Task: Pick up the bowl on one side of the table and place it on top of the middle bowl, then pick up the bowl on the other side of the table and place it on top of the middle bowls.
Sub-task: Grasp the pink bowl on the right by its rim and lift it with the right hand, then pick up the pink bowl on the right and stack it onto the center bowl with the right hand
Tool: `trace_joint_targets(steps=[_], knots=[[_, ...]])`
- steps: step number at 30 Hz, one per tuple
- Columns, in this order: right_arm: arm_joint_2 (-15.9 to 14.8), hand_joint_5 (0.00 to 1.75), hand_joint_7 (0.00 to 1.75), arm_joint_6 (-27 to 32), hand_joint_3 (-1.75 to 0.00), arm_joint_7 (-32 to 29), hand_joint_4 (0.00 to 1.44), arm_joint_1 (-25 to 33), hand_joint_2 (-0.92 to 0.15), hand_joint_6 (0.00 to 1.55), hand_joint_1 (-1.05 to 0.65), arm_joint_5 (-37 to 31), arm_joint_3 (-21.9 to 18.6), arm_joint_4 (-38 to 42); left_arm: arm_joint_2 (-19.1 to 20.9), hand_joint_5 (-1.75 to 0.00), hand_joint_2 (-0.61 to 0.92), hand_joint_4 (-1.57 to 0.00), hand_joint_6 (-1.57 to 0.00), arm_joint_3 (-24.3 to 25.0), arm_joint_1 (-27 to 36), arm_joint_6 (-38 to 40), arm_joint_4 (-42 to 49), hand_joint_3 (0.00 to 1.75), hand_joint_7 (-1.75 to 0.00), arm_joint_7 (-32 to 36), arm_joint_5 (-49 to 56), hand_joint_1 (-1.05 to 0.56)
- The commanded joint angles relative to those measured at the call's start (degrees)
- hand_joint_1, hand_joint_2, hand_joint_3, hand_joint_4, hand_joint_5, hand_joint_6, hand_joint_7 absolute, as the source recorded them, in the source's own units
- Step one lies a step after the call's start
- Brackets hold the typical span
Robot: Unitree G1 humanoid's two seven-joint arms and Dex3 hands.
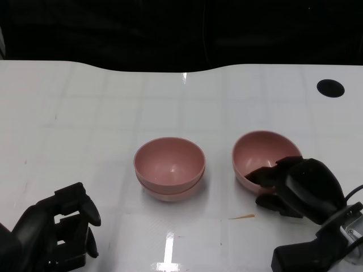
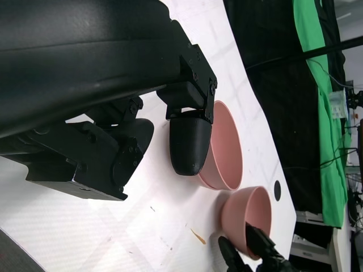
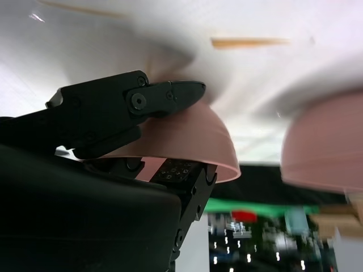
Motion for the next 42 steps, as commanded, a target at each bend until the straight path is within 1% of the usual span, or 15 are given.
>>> trace_joint_targets(steps=[1,5,8,12,16,20,21,22,24,26,28,32,34,39,42], knots=[[-0.87,1.69,1.68,-4.68,-0.29,-3.85,0.77,-2.71,-0.92,0.56,-0.15,0.49,0.8,2.22,0.38,-1.75,0.75,-0.76,-0.61,-0.03,0.13,0.5,-0.48,1.12,-1.75,0.68,0.71,0.24],[-2.28,1.74,1.74,-7.04,-0.28,-2.58,0.75,-3.55,-0.92,0.51,-0.19,0.86,0.96,0.32,0.24,-1.75,0.75,-0.75,-0.62,-0.18,0.0,0.64,-0.6,1.13,-1.75,0.81,1.13,0.24],[-3.35,1.75,1.75,-8.94,-0.25,-0.79,0.73,-3.42,-0.92,0.49,-0.16,2.11,-0.01,-3.4,0.01,-1.75,0.74,-0.76,-0.62,-0.26,-0.14,0.87,-0.59,1.13,-1.75,0.72,0.99,0.24],[-5.08,1.75,1.75,-9.65,-0.34,3.62,0.74,-3.32,-0.92,0.51,-0.15,4.1,-1.92,-11.46,0.02,-1.75,0.73,-0.76,-0.62,-0.48,-0.22,0.39,-0.45,1.14,-1.75,0.56,1.27,0.24],[-6.2,1.75,1.75,-12.21,-0.33,7.95,0.79,-4.75,-0.89,0.55,-0.14,6.39,-4.0,-16.78,-0.07,-1.75,0.73,-0.77,-0.63,-0.59,-0.25,0.14,-0.35,1.15,-1.75,0.55,1.32,0.24],[-6.91,1.75,1.75,-13.73,-0.33,15.16,0.83,-7.02,-0.88,0.58,-0.13,9.41,-6.0,-21.57,-0.23,-1.75,0.72,-0.77,-0.63,-0.59,-0.34,0.81,-0.67,1.16,-1.75,0.63,1.09,0.24],[-6.69,1.75,1.75,-14.08,-0.34,17.04,0.83,-7.81,-0.88,0.59,-0.13,10.3,-6.3,-22.34,-0.19,-1.75,0.72,-0.77,-0.63,-0.56,-0.44,0.75,-0.53,1.16,-1.75,0.52,1.05,0.24],[-6.36,1.75,1.73,-14.4,-0.42,18.55,0.84,-8.5,-0.84,0.61,-0.14,10.94,-6.51,-22.83,-0.17,-1.75,0.72,-0.76,-0.63,-0.52,-0.52,0.72,-0.43,1.16,-1.75,0.39,0.95,0.24],[-5.6,1.75,1.73,-14.96,-0.7,20.82,0.85,-9.71,-0.71,0.63,-0.17,11.62,-6.78,-23.39,-0.17,-1.75,0.72,-0.76,-0.63,-0.44,-0.68,0.61,-0.18,1.16,-1.75,0.07,0.6,0.24],[-4.26,1.75,1.74,-15.09,-0.81,23.61,0.87,-11.08,-0.65,0.64,-0.19,12.39,-6.68,-24.35,-0.12,-1.75,0.72,-0.76,-0.63,-0.44,-0.72,0.82,-0.18,1.16,-1.75,0.07,0.57,0.25],[-2.91,1.75,1.74,-15.47,-0.81,25.21,0.88,-12.35,-0.6,0.65,-0.19,12.61,-6.48,-24.76,-0.09,-1.75,0.73,-0.75,-0.62,-0.49,-0.71,0.81,-0.25,1.16,-1.75,0.15,0.72,0.25],[-0.45,1.75,1.75,-16.76,-0.8,27.01,0.9,-14.05,-0.55,0.66,-0.19,12.21,-6.04,-23.97,-0.16,-1.75,0.73,-0.75,-0.62,-0.67,-0.65,0.49,-0.32,1.15,-1.75,0.47,1.25,0.25],[0.81,1.75,1.75,-17.17,-0.8,28.38,0.9,-14.59,-0.54,0.66,-0.19,12.46,-5.74,-23.73,-0.2,-1.75,0.73,-0.75,-0.62,-0.76,-0.51,0.63,-0.59,1.15,-1.75,0.72,1.49,0.26],[3.44,1.75,1.75,-16.84,-0.93,32.35,0.92,-13.97,-0.53,0.67,-0.2,12.53,-4.77,-24.33,-0.2,-1.75,0.74,-0.75,-0.62,-0.86,-0.17,0.23,-0.83,1.13,-1.75,0.66,1.41,0.26],[4.2,1.75,1.75,-16.41,-0.89,33.86,0.92,-13.71,-0.54,0.66,-0.22,11.05,-3.51,-24.71,-0.25,-1.75,0.74,-0.75,-0.62,-0.82,-0.05,0.19,-0.89,1.12,-1.75,0.52,1.08,0.26]])
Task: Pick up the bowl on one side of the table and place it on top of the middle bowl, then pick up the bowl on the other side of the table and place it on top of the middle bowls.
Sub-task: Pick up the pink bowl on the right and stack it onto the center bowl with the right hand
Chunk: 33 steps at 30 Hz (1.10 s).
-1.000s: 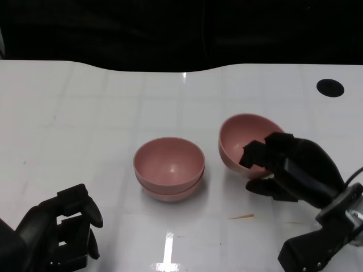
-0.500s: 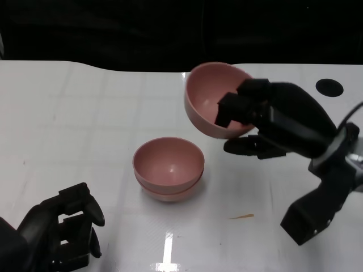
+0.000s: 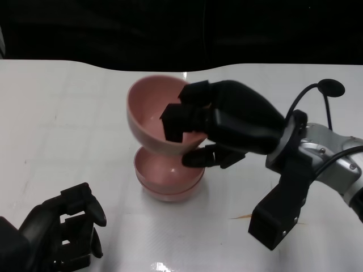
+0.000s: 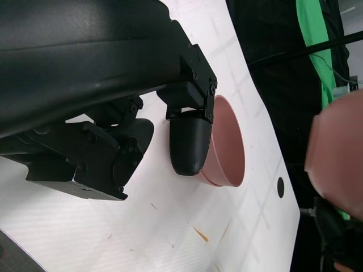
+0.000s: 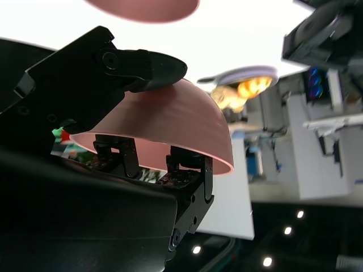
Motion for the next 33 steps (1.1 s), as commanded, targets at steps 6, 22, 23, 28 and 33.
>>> trace_joint_targets(steps=[6,22,23,28,33], knots=[[1.69,1.75,1.75,-0.35,-0.81,0.97,0.95,0.65,-0.56,0.68,-0.22,-1.82,2.24,0.49,0.12,-1.75,0.75,-0.75,-0.62,0.2,0.37,-0.27,-0.71,1.12,-1.75,-0.05,-0.49,0.24],[1.52,1.75,1.75,-1.6,-0.79,1.47,0.87,-2.11,-0.57,0.63,-0.19,-2.3,3.26,9.94,0.12,-1.75,0.73,-0.79,-0.64,0.42,0.2,-0.46,-0.02,1.15,-1.75,-0.22,-0.65,0.23],[1.56,1.75,1.75,-1.63,-0.78,1.37,0.86,-2.38,-0.57,0.63,-0.19,-2.35,3.21,10.37,0.14,-1.75,0.73,-0.79,-0.64,0.41,0.12,-0.55,0.12,1.15,-1.75,-0.21,-0.57,0.23],[2.0,1.75,1.75,-1.78,-0.75,0.1,0.88,-3.86,-0.58,0.63,-0.18,-2.81,3.31,13.1,-0.05,-1.75,0.73,-0.8,-0.65,0.51,-0.37,-1.12,1.3,1.15,-1.75,-0.58,-1.05,0.23],[2.52,1.75,1.75,-2.28,-0.74,-2.0,0.89,-4.91,-0.59,0.64,-0.17,-3.69,3.86,15.93,-0.09,-1.75,0.72,-0.8,-0.65,0.4,-0.68,-1.68,2.03,1.16,-1.75,-0.7,-1.07,0.23]])
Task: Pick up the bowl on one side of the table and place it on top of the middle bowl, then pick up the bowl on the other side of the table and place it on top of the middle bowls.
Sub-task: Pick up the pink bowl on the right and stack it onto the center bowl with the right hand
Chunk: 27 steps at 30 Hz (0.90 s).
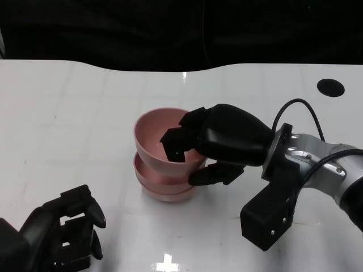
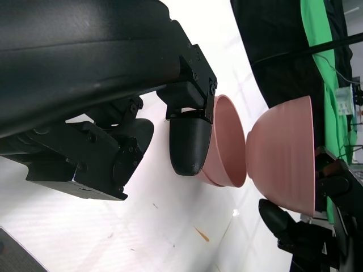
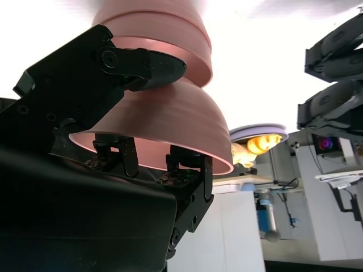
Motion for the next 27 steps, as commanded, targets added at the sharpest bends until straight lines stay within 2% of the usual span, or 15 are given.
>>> trace_joint_targets(steps=[1,15,22,27], knots=[[-0.01,1.75,1.75,-0.69,-0.74,-1.84,0.89,-1.79,-0.59,0.64,-0.16,-0.89,0.69,1.36,0.22,-1.75,0.73,-0.8,-0.65,0.36,-0.58,-0.98,0.66,1.16,-1.75,-0.63,-0.77,0.23],[2.21,1.75,1.75,3.11,-0.67,-8.39,0.87,-2.64,-0.6,0.64,-0.18,-5.77,4.79,6.98,0.23,-1.75,0.73,-0.79,-0.65,-0.05,-0.24,-0.68,-0.16,1.17,-1.75,-0.24,0.01,0.25],[3.47,1.75,1.75,4.18,-0.51,-11.09,0.86,-3.12,-0.7,0.62,-0.19,-7.15,6.79,9.71,0.18,-1.75,0.71,-0.78,-0.64,-0.17,-0.13,0.17,-0.92,1.18,-1.75,0.26,0.28,0.24],[4.78,1.75,1.75,4.91,-0.44,-11.94,0.86,-3.8,-0.74,0.62,-0.21,-7.58,7.76,11.54,0.23,-1.75,0.7,-0.78,-0.64,-0.24,-0.07,0.3,-1.2,1.19,-1.75,0.28,0.38,0.24]])
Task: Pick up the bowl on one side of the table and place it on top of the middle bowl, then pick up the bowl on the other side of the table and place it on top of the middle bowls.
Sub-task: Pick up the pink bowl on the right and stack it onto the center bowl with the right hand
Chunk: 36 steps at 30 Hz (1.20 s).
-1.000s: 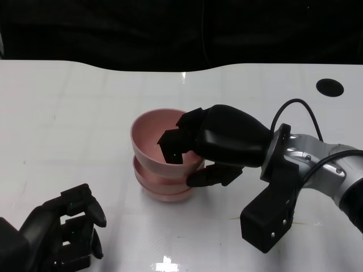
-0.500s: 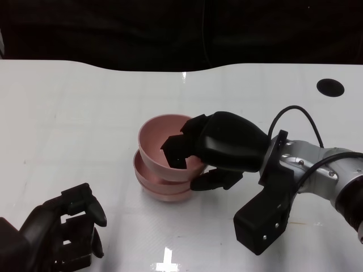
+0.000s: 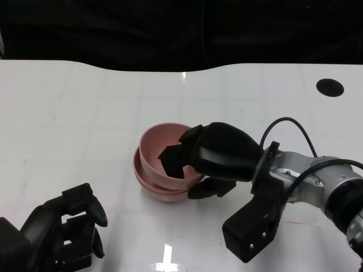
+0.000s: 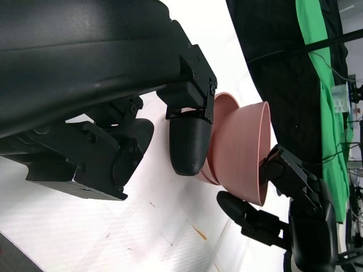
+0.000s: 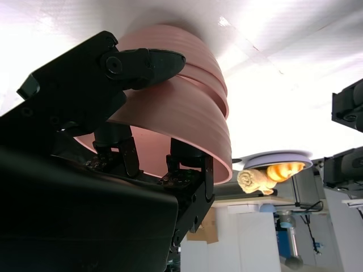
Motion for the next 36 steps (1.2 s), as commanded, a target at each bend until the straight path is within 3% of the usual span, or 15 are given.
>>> trace_joint_targets(steps=[1,13,14,16,17,18,19,20,21,23,26,29,36], knots=[[0.69,1.75,1.75,0.26,-0.42,-1.15,0.86,-2.13,-0.75,0.62,-0.22,-0.27,0.92,1.35,0.28,-1.75,0.69,-0.78,-0.64,-0.09,0.22,0.42,-1.02,1.21,-1.75,0.48,0.28,0.25],[1.59,1.75,1.72,2.04,-0.26,-3.72,0.86,-3.61,-0.85,0.62,-0.3,-1.38,3.18,3.48,-0.17,-1.75,0.71,-0.78,-0.64,-0.33,0.0,0.63,-0.91,1.23,-1.75,0.53,0.07,0.28],[1.44,1.74,1.48,2.27,-0.27,-3.46,0.78,-3.62,-0.89,0.63,-0.36,-1.34,3.29,3.43,-0.21,-1.75,0.71,-0.78,-0.64,-0.35,0.0,0.67,-0.96,1.22,-1.75,0.55,0.06,0.28],[0.85,1.74,1.34,2.96,-0.27,-2.01,0.74,-3.39,-0.91,0.65,-0.39,-0.99,3.26,2.85,-0.25,-1.75,0.71,-0.78,-0.64,-0.35,0.01,0.69,-0.97,1.22,-1.75,0.57,0.05,0.28],[0.52,1.09,0.76,3.39,-0.27,-1.24,0.77,-3.19,-0.92,0.66,-0.51,-0.81,3.17,2.42,-0.26,-1.75,0.71,-0.79,-0.64,-0.35,0.02,0.7,-0.97,1.22,-1.75,0.58,0.06,0.29],[0.28,0.74,0.43,3.72,-0.27,-0.64,0.85,-3.01,-0.92,0.73,-0.55,-0.66,3.09,2.05,-0.27,-1.75,0.71,-0.79,-0.64,-0.35,0.02,0.71,-0.96,1.22,-1.75,0.59,0.06,0.29],[-0.21,0.55,0.26,4.09,-0.27,2.21,0.89,-2.7,-0.92,0.77,-0.57,0.34,2.63,1.75,-0.21,-1.75,0.72,-0.79,-0.64,-0.36,0.04,0.66,-1.0,1.22,-1.75,0.71,0.28,0.29],[-0.54,0.25,0.12,4.34,-0.31,4.34,0.57,-2.46,-0.92,0.55,-0.7,1.15,2.3,1.48,-0.16,-1.75,0.71,-0.79,-0.64,-0.37,0.06,0.62,-1.02,1.22,-1.75,0.79,0.44,0.29],[-0.88,0.15,0.07,4.67,-0.32,6.39,0.46,-2.14,-0.92,0.47,-0.75,2.0,1.93,1.11,-0.09,-1.75,0.7,-0.79,-0.64,-0.35,0.07,0.49,-0.99,1.22,-1.75,0.68,0.41,0.28],[-1.34,0.03,0.01,5.45,-0.38,9.26,0.23,-1.58,-0.92,0.32,-0.84,3.15,1.46,0.17,-0.01,-1.75,0.7,-0.79,-0.64,-0.3,0.1,0.46,-0.97,1.22,-1.75,0.57,0.32,0.28],[-1.93,0.0,0.0,6.95,-0.46,12.49,0.05,-0.91,-0.92,0.19,-0.92,3.62,1.3,-1.62,0.23,-1.75,0.7,-0.78,-0.63,-0.22,0.14,0.73,-1.12,1.22,-1.75,0.45,0.23,0.27],[-2.26,0.0,0.0,8.37,-0.56,14.1,0.0,-0.41,-0.92,0.09,-0.98,3.09,1.55,-2.98,0.24,-1.75,0.7,-0.78,-0.63,-0.31,0.27,1.42,-1.76,1.22,-1.75,0.9,0.58,0.26],[-3.12,0.0,0.0,10.1,-0.69,11.17,0.0,0.38,-0.92,0.01,-1.03,0.39,2.77,-4.15,0.12,-1.75,0.72,-0.77,-0.62,-0.29,0.07,1.74,-1.61,1.19,-1.75,0.61,0.22,0.28]])
